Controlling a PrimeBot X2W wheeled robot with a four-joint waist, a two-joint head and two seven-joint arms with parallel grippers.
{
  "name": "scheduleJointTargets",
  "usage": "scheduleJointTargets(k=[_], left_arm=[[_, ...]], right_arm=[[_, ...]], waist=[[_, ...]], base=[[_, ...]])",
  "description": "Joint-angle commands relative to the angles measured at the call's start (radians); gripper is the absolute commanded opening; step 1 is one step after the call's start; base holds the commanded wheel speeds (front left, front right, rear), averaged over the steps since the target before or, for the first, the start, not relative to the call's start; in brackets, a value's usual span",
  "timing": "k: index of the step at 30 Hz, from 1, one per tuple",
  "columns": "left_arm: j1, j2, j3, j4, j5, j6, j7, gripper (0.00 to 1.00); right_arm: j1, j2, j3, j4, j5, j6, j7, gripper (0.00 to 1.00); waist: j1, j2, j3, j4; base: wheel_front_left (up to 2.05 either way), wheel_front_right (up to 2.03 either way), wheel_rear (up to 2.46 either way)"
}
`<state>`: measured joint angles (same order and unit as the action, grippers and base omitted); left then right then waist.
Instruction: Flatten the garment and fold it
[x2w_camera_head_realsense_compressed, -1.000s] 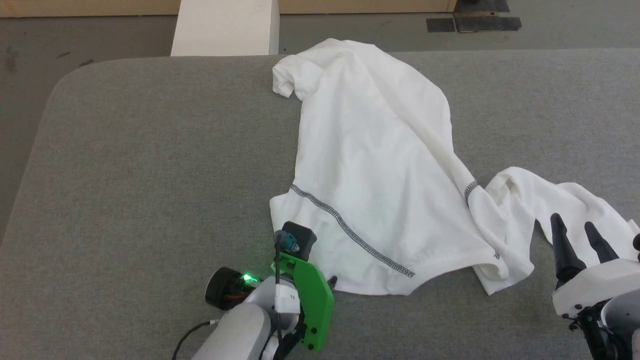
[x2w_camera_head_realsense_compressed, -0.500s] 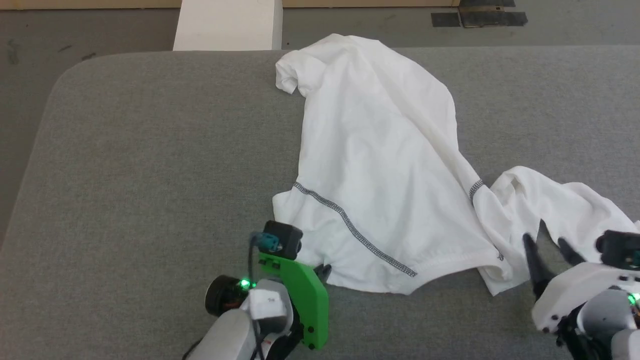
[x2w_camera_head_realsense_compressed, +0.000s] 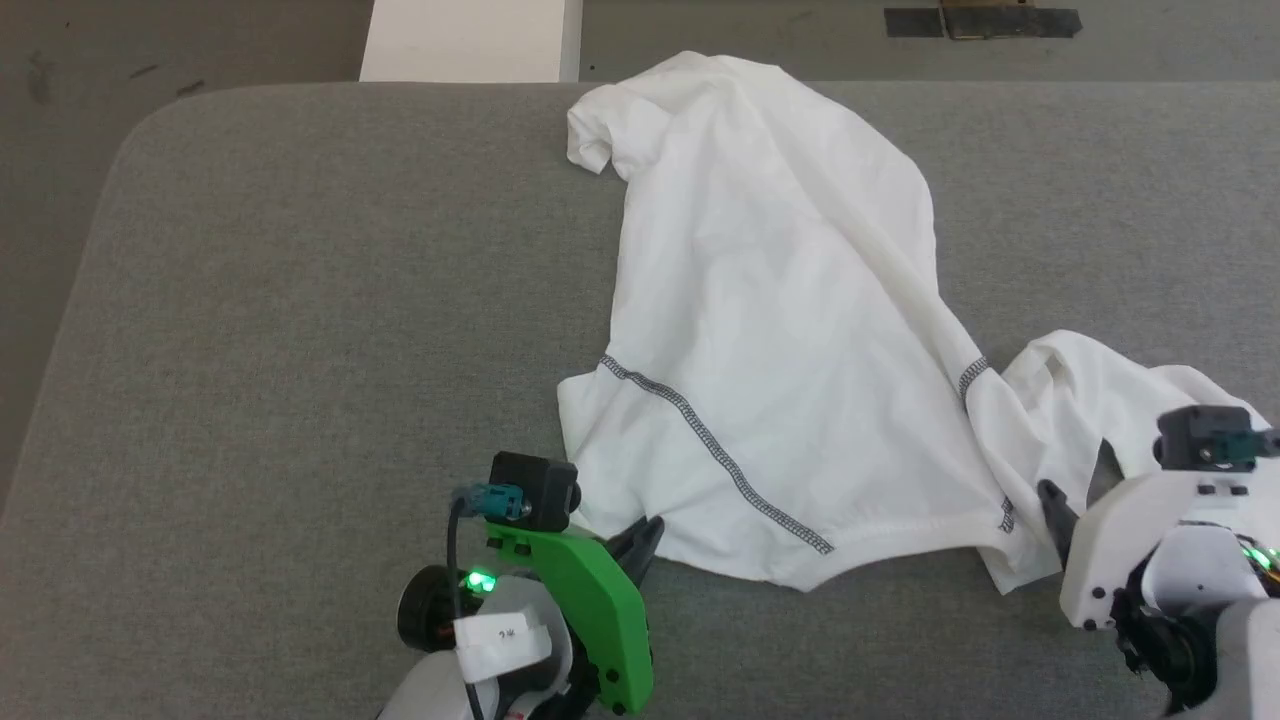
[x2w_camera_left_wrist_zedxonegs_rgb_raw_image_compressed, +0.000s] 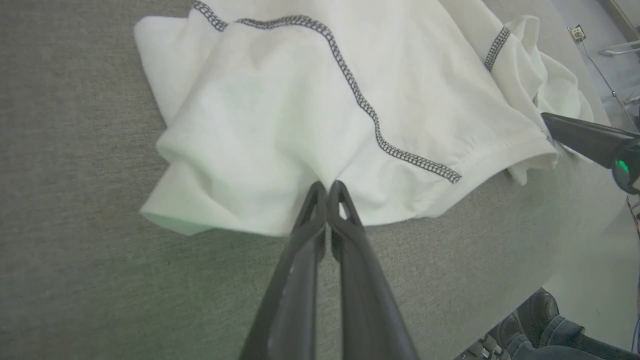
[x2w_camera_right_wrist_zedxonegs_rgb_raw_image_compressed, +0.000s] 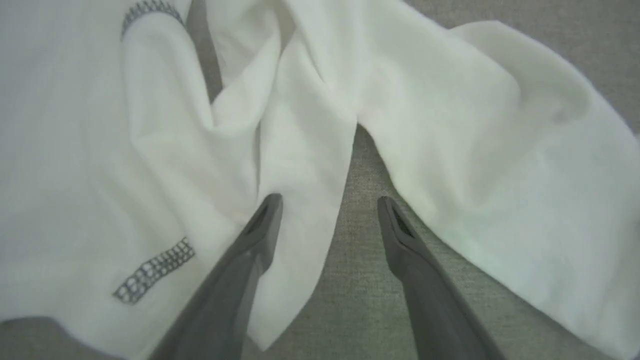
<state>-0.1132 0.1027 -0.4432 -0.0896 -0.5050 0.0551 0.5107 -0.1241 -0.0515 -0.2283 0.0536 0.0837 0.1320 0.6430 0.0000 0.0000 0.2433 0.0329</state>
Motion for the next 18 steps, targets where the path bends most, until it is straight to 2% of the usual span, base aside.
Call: scheduleJointTargets(k=[1,6,8,9,10,18], left_arm=[[0.004,0.007,-0.001,-0.007,-0.001,0.007,0.003,0.00],[-0.001,0.007,-0.006,-0.010,0.002,0.008,0.000,0.00],[-0.002,0.007,-0.007,-0.009,0.000,0.008,-0.003,0.00],[-0.002,0.006,-0.008,-0.008,0.000,0.008,-0.005,0.00],[-0.001,0.006,-0.008,-0.008,-0.001,0.008,-0.007,0.00],[-0.003,-0.005,0.023,-0.020,-0.030,0.007,-0.068,0.00]], right_arm=[[-0.025,-0.005,0.008,0.015,-0.011,-0.001,0.014,1.00],[-0.067,-0.025,0.021,0.073,-0.033,-0.001,0.053,1.00],[-0.078,-0.027,0.018,0.088,-0.029,-0.001,0.059,0.23],[-0.082,-0.028,0.018,0.092,-0.027,-0.001,0.058,0.05],[-0.086,-0.031,0.020,0.095,-0.025,-0.001,0.057,0.00],[-0.097,-0.041,0.033,0.041,0.054,-0.001,0.015,0.00]], waist=[[0.0000,0.0000,0.006,0.007],[0.0000,0.0000,0.018,0.018],[0.0000,0.0000,0.021,0.021],[0.0000,0.0000,0.021,0.021],[0.0000,0.0000,0.021,0.021],[0.0000,0.0000,-0.011,0.007]], base=[[0.00,0.00,0.00],[0.00,0.00,0.00],[0.00,0.00,0.00],[0.00,0.00,0.00],[0.00,0.00,0.00],[0.00,0.00,0.00]])
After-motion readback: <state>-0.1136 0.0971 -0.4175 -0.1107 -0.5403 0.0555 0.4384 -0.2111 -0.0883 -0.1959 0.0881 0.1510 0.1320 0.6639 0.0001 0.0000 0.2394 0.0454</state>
